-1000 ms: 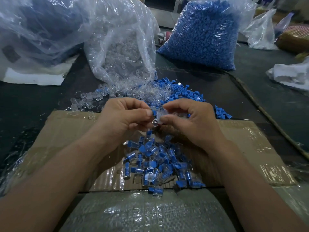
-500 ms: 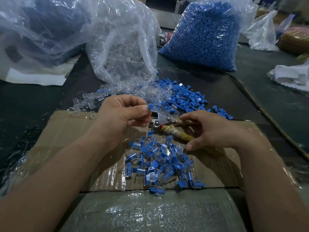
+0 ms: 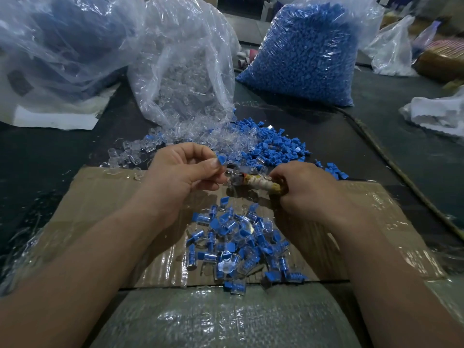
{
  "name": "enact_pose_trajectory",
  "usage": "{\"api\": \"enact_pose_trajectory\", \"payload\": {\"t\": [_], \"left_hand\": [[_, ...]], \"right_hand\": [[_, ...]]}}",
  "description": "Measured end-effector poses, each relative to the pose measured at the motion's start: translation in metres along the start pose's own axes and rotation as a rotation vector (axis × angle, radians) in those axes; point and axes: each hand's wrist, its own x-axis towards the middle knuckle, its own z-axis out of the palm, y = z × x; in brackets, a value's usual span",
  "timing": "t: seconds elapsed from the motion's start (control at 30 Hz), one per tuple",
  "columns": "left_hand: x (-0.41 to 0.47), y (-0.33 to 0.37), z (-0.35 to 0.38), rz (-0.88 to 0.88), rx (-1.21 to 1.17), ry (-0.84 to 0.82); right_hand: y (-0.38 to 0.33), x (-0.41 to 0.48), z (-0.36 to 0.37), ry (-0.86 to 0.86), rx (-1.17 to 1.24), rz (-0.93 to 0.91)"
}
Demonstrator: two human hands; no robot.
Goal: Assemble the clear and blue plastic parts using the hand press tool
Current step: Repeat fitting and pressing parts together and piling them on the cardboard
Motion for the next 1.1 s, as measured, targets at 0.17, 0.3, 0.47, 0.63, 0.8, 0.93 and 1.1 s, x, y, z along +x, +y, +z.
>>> {"api": "enact_pose_trajectory", "payload": {"t": [0.17,0.3,0.47,0.63,0.8,0.93,1.1], "left_hand": [[-0.001,0.0,0.001,0.022,-0.005,0.014],[-0.001,0.0,0.004,0.072,-0.002,0.042],[-0.001,-0.001,0.005,0.148,0.041,0.093],[-0.002,-0.002,0.005,0.186,0.079,0.12],[-0.006,0.001,0.008,0.207,0.069,0.13],[-0.007,0.002,0.009,0.21,0.081,0.136],[-0.007,0.001,0.009,0.213,0.08,0.139]], "right_hand": [[0.006,-0.001,0.002,0.091,0.017,-0.014],[0.005,-0.002,0.002,0.22,0.104,-0.056],[-0.003,-0.004,0.006,0.26,0.24,-0.087],[-0.009,-0.007,0.008,0.241,0.299,-0.15],[-0.011,-0.006,0.008,0.233,0.327,-0.17],[-0.011,-0.006,0.009,0.228,0.332,-0.171],[-0.01,-0.007,0.01,0.219,0.324,-0.176]]}}
